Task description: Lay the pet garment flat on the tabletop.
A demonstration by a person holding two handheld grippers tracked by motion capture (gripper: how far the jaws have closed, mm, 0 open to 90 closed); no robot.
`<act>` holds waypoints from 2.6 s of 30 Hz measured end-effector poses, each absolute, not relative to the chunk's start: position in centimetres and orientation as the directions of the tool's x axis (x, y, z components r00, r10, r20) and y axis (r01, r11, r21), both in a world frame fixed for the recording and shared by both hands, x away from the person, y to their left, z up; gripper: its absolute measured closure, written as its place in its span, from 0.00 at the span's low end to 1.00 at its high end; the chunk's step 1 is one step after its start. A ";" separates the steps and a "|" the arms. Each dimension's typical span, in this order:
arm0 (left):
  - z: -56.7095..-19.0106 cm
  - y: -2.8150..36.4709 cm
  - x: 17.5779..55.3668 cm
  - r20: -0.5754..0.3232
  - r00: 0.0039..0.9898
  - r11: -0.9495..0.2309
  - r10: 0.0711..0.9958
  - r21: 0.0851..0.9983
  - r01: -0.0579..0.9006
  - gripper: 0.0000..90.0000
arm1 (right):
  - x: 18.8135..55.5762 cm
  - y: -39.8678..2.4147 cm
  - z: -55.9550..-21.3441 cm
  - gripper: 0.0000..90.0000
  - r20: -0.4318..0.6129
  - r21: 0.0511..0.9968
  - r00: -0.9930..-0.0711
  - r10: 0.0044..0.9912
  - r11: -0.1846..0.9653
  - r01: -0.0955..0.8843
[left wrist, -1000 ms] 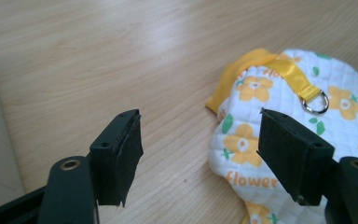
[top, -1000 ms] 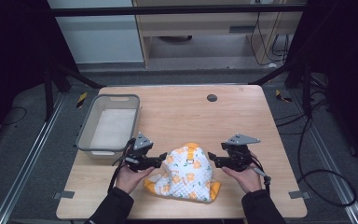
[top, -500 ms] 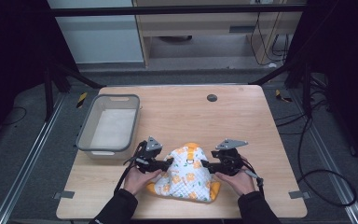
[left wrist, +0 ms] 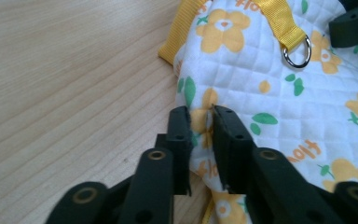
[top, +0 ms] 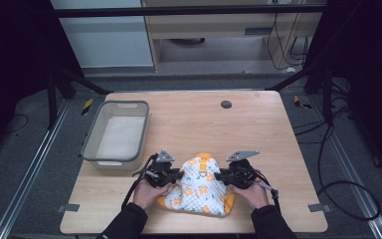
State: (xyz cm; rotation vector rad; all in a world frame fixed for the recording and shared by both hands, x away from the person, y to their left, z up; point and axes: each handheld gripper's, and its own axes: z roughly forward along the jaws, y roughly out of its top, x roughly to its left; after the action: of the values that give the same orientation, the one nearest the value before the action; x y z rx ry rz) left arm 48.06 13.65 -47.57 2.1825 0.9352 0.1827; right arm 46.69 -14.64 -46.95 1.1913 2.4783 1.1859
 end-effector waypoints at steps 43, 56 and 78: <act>-39.8 14.5 50.1 -0.061 0.565 -0.231 0.823 0.872 0.431 0.50 | 49.9 -14.7 -41.0 0.79 0.042 0.900 -0.537 0.842 0.202 0.387; -41.9 18.8 46.0 -0.041 0.603 -0.305 0.797 0.834 0.460 0.40 | 46.0 -18.4 -41.6 0.57 0.043 0.881 -0.587 0.809 0.246 0.403; -47.7 17.9 44.0 -0.005 0.678 -0.455 0.735 0.737 0.500 0.45 | 43.7 -18.2 -47.8 0.53 0.064 0.787 -0.666 0.743 0.373 0.492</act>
State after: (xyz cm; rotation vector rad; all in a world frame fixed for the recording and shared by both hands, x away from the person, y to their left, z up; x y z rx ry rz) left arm 43.97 17.88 -47.69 2.1506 0.9454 0.4096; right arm 43.65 -18.16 -47.80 1.0876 2.3363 1.1830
